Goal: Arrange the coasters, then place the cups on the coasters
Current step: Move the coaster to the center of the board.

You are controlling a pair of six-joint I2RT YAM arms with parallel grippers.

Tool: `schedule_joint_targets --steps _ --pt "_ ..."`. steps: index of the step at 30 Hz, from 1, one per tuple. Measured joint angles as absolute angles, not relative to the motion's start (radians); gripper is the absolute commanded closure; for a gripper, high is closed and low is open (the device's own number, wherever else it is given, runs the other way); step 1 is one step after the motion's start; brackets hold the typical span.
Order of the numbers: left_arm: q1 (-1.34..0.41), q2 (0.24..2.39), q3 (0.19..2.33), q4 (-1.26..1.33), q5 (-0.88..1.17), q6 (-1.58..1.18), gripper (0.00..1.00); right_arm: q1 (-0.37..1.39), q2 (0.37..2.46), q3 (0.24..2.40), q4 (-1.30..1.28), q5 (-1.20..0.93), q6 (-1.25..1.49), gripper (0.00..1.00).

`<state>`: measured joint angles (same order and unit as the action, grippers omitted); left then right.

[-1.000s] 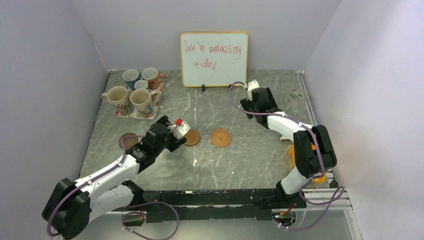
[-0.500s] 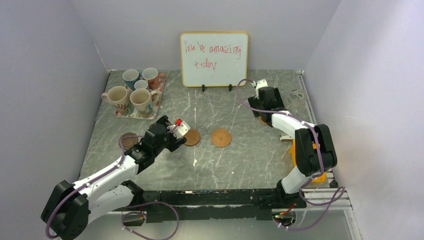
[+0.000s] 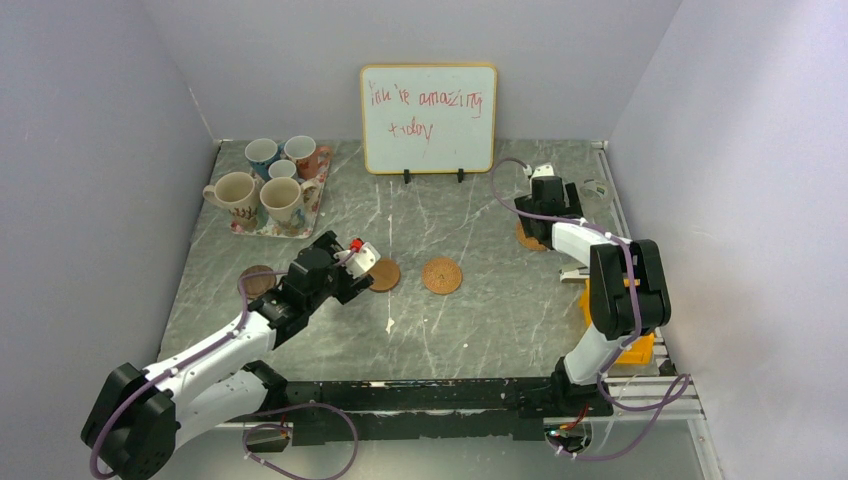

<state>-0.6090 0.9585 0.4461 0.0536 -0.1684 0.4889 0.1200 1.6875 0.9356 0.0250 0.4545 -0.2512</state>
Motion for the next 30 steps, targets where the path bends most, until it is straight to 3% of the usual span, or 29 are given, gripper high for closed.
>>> schedule_joint_targets --steps 30 --pt "-0.609 0.932 0.445 0.039 -0.154 0.488 0.04 0.110 1.785 1.023 -0.115 0.252 -0.351 0.09"
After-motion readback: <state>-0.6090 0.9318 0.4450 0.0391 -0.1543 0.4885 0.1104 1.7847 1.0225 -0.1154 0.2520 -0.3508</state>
